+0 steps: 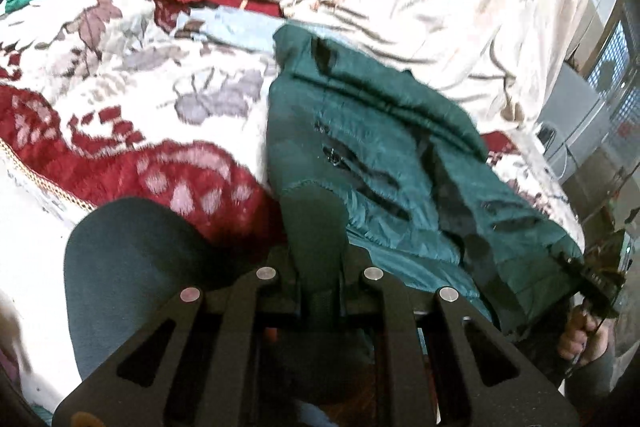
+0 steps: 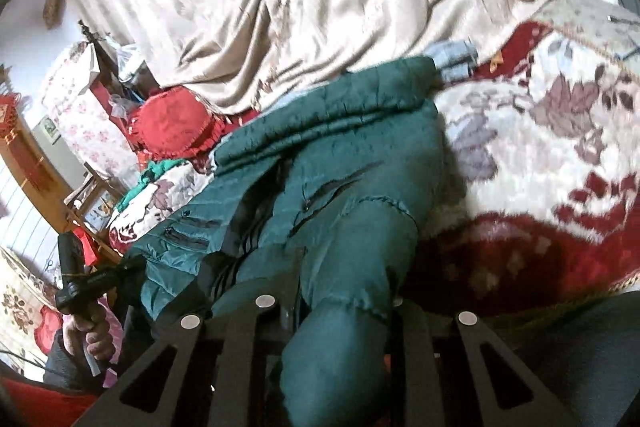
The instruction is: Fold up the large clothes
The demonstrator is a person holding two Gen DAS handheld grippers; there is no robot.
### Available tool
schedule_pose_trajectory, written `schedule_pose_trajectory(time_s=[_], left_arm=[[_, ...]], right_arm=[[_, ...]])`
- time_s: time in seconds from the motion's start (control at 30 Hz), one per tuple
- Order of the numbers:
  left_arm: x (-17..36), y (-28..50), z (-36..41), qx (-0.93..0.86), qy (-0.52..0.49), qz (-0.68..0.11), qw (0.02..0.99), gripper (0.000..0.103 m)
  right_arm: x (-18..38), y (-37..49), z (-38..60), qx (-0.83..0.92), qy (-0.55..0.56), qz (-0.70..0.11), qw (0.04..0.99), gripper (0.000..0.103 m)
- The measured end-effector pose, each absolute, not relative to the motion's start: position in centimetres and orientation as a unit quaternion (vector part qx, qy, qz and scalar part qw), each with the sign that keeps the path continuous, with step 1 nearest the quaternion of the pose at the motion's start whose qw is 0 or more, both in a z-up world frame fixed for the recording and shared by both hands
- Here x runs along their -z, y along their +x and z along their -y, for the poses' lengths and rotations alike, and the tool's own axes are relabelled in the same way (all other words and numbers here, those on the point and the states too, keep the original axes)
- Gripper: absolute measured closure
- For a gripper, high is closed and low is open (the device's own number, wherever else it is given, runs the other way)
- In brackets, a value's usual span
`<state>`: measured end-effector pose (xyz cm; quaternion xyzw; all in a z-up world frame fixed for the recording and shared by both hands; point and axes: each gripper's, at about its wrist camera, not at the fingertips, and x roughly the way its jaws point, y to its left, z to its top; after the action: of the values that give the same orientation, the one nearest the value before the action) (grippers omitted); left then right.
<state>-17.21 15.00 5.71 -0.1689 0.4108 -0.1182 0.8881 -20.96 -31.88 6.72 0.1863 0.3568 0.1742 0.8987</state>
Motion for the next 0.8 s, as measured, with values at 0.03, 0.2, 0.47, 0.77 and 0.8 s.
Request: schedule_pose_trajectory(time_s=[0.03,0.2,0.47,0.77,0.8], left_arm=[[-6.2,-17.3,-15.0,0.119,-0.169,-0.407,0.89,0.092],[-8.8,-17.7,-14.9,0.128,-0.173,-0.386,0.897,0.092],[-10.9,-15.3,-15.9,0.128,-0.213,-0.351,0.903,0.092],[-11.5,-10.8,-16.0,0.123,-0.208,-0.333,0.912,0.092],[-11.6,-10.3,-16.1,0.122,-0.211,-0.331,0.912,0.092]], right_arm=[[-7.2,-21.1,31.9,-0.177,0.184,-0.351,0.901,0.085],[-9.1,-21.1,32.6,-0.174,0.183,-0.326,0.911,0.085],[-10.5,-19.0,33.8,-0.165,0.201,-0.303,0.917,0.085],[-11.6,-14.3,33.3,-0.145,0.184,-0.291,0.928,0.085],[-11.7,-13.7,33.3,-0.142,0.185,-0.29,0.928,0.085]])
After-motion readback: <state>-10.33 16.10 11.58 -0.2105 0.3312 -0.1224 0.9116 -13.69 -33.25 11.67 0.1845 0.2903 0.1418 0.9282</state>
